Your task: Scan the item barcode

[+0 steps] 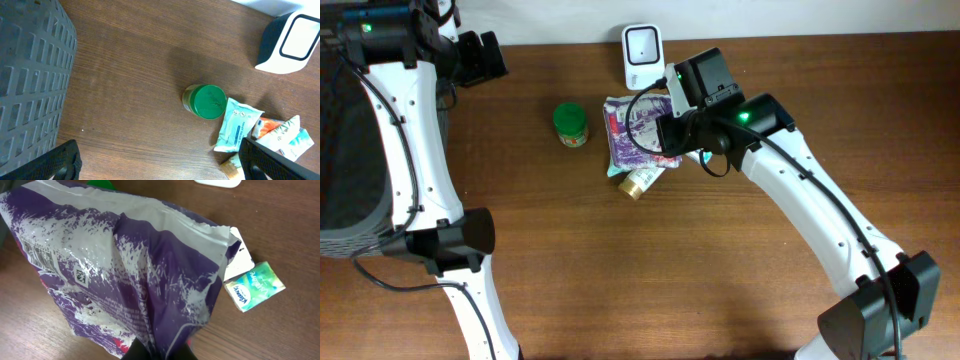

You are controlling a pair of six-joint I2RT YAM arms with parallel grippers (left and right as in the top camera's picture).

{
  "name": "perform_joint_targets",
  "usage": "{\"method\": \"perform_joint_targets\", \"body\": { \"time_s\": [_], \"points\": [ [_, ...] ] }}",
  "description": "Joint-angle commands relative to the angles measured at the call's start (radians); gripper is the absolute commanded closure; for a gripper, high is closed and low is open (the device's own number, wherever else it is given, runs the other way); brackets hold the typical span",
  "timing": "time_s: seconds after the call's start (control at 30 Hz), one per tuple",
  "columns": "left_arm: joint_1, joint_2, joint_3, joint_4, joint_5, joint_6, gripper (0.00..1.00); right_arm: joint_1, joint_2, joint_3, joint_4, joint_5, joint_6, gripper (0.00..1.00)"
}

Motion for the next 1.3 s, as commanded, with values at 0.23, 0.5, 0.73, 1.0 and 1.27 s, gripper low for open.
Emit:
{"method": "perform_joint_targets", "body": {
  "time_s": [0.23,0.5,0.73,1.0,1.27],
  "points": [
    [0.002,-0.037,0.012,-0.001,-0.01,-0.002,0.01,0.003,-0.014,0.034,-0.069,0.194,0.035,0.96],
    [0.002,-0.037,0.012,-0.001,-0.01,-0.002,0.01,-0.047,-0.014,0.034,-0.24,0.715,0.148,0.96],
    [0.002,-0.037,0.012,-0.001,-0.01,-0.002,0.01,-0.224,0.071,0.015,-0.304,0.863,0.141,0.96],
    [0.002,-0.037,0.012,-0.001,-0.01,-0.002,0.01,-0.247,0.241,0.011,-0.307,0.851,0.048,0.96],
    [0.002,-0.037,0.012,-0.001,-0.01,-0.002,0.01,-0.107,0.32,0.01,-0.284,0.729,0.048,0.88]
  ]
}}
